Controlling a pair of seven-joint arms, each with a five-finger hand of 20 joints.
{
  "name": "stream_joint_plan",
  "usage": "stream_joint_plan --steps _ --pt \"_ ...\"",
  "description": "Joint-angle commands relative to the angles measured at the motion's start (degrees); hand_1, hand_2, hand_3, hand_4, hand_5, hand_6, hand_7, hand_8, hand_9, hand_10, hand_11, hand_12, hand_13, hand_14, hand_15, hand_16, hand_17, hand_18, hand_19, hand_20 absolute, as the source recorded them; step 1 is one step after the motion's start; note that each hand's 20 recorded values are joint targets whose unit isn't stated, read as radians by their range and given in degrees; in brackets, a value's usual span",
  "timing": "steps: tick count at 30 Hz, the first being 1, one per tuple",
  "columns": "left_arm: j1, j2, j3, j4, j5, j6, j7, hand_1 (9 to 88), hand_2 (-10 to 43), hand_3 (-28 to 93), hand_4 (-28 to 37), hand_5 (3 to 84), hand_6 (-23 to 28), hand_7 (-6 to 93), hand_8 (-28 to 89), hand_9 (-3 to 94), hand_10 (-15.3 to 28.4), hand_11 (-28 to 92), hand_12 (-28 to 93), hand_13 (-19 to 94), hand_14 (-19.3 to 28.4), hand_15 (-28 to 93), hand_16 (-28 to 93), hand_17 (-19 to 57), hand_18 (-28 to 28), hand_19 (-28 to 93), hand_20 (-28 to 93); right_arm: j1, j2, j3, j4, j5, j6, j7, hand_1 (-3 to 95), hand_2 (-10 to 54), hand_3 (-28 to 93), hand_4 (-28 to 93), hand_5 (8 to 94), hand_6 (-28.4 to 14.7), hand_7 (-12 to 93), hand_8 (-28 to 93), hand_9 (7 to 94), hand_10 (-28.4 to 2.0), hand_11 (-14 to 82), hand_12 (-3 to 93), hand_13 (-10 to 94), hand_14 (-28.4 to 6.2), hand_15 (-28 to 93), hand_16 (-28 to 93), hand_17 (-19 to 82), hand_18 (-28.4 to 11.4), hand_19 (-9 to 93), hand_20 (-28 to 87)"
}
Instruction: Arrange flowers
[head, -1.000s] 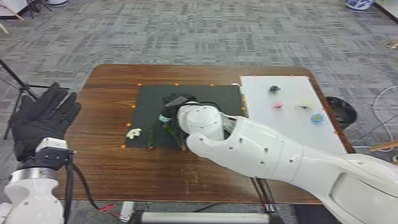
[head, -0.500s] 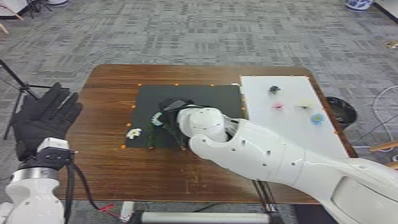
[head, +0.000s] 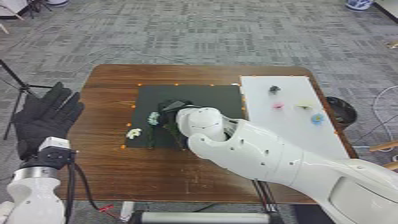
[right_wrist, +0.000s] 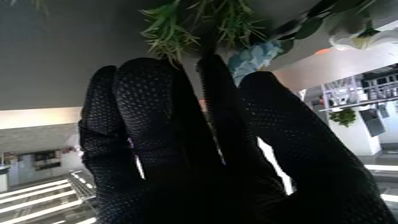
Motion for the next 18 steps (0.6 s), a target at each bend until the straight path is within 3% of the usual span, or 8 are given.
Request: stream_joint_plan --steps 1,6,10,14,18 --pt "0.8 -0.65 0.14 0.07 0.61 -0.48 -1.02 22.8 19.4 72 -28.3 44.1 9.9 9.8 -8 33.5 15.5 21 10 25 15.9 27 -4 -6.7 15.7 37 10 0.3 0.9 0.9 1.4 -0.8 3.2 1.5 26.8 21.0 76 -14 48.8 -4.7 8 -10 47.6 -16.3 8.1 10.4 61 -15.2 74 28 28 -24.5 76 37" --pt "1.5 -1.32 -0.20 -0.14 0.62 -0.38 -1.05 23.3 19.7 73 -28.3 44.3 9.9 9.9 -8 33.6 15.5 21 10 25 15.9 28 -4 -6.7 15.7 37 10 -0.7 2.2 3.6 0.8 0.6 5.6 2.2 27.2 20.0 76 -16 51.2 -5.4 9 -10 48.3 -16.8 8.9 10.4 62 -15.0 74 27 29 -24.3 76 36" --pt "1.2 -1.99 -0.02 -0.09 0.85 -0.47 -1.59 23.5 19.6 73 -28.3 44.4 10.0 10.0 -8 33.8 15.5 21 10 25 16.0 28 -4 -6.7 15.7 37 10 -4.3 4.9 10.1 -3.3 0.9 7.0 2.2 26.7 19.2 76 -16 52.8 -6.3 9 -10 48.7 -17.6 9.1 10.6 62 -14.6 73 27 29 -24.2 77 36" --pt "0.7 -2.71 0.14 0.21 1.20 -0.75 -2.34 23.6 19.5 73 -28.3 44.4 10.0 10.0 -8 33.8 15.5 21 10 26 16.0 28 -5 -6.7 15.7 37 10 -9.7 12.3 17.1 -10.3 -0.2 12.0 0.3 26.4 18.0 76 -17 53.0 -7.1 9 -10 48.8 -17.8 9.3 10.9 63 -14.6 73 27 30 -24.3 77 35" --pt "-0.5 -2.03 1.12 0.58 1.08 -0.82 -2.11 23.7 19.4 73 -28.3 44.5 9.9 9.9 -8 33.9 15.4 20 10 26 15.6 27 -5 -6.5 15.7 37 10 -18.3 20.0 28.0 -16.2 1.3 15.6 0.1 26.8 16.9 76 -17 53.8 -8.0 9 -10 50.2 -17.2 9.6 10.9 63 -14.4 73 27 29 -24.1 78 35"
